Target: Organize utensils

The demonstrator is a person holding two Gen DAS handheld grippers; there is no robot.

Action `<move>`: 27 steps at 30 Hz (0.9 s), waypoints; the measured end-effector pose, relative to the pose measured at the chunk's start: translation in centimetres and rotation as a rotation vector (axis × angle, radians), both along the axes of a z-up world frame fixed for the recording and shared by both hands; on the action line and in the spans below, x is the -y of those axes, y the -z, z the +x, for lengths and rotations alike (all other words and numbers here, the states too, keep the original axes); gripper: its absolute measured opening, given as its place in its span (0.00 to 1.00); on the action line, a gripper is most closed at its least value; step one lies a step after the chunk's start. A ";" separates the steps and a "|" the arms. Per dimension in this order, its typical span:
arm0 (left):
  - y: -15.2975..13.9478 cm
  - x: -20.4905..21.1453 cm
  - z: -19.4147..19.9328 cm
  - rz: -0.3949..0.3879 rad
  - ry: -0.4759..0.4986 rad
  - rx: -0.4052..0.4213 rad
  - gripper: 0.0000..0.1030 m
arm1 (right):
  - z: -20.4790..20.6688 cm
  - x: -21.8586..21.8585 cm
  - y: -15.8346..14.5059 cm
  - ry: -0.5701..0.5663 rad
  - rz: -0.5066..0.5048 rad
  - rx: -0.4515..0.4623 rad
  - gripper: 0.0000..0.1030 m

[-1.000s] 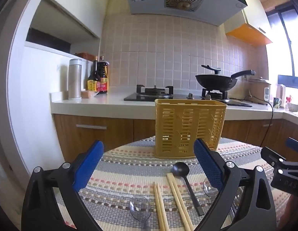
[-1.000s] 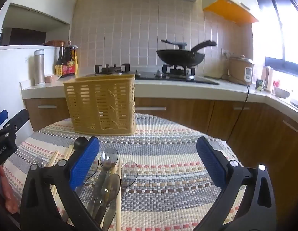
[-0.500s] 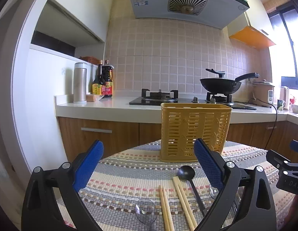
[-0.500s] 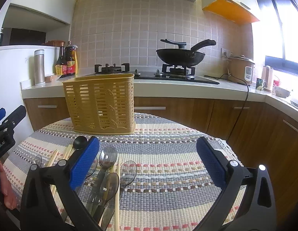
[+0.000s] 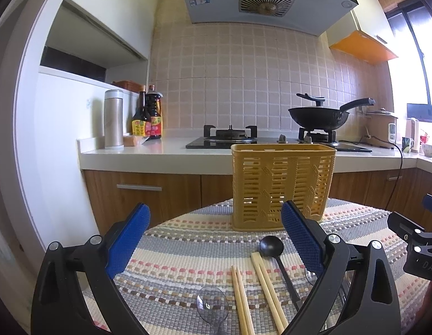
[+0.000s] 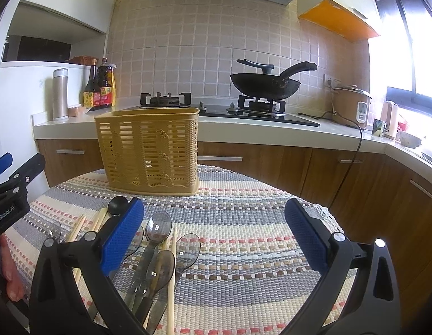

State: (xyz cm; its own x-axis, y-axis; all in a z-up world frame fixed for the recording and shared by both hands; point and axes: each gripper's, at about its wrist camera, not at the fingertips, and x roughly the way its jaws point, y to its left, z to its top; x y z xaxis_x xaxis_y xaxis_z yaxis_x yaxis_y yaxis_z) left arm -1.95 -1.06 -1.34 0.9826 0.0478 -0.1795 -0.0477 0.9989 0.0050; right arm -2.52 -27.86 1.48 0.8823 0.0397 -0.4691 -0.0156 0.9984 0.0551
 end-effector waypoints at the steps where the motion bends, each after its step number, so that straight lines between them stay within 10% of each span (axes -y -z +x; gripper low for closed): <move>1: 0.0 0.1 0.0 0.002 0.000 0.000 0.89 | 0.0 -0.1 0.0 -0.003 -0.001 0.001 0.94; 27: 0.3 0.1 0.2 0.009 0.002 -0.008 0.89 | 0.0 -0.4 0.0 -0.005 -0.019 -0.003 0.94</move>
State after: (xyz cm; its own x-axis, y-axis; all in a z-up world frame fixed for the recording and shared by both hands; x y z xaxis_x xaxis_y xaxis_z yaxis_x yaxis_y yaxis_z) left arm -1.77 -1.15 -1.66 0.9811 0.0474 -0.1873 -0.0455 0.9989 0.0146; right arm -2.47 -27.42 1.47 0.8806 0.0350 -0.4725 -0.0204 0.9991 0.0360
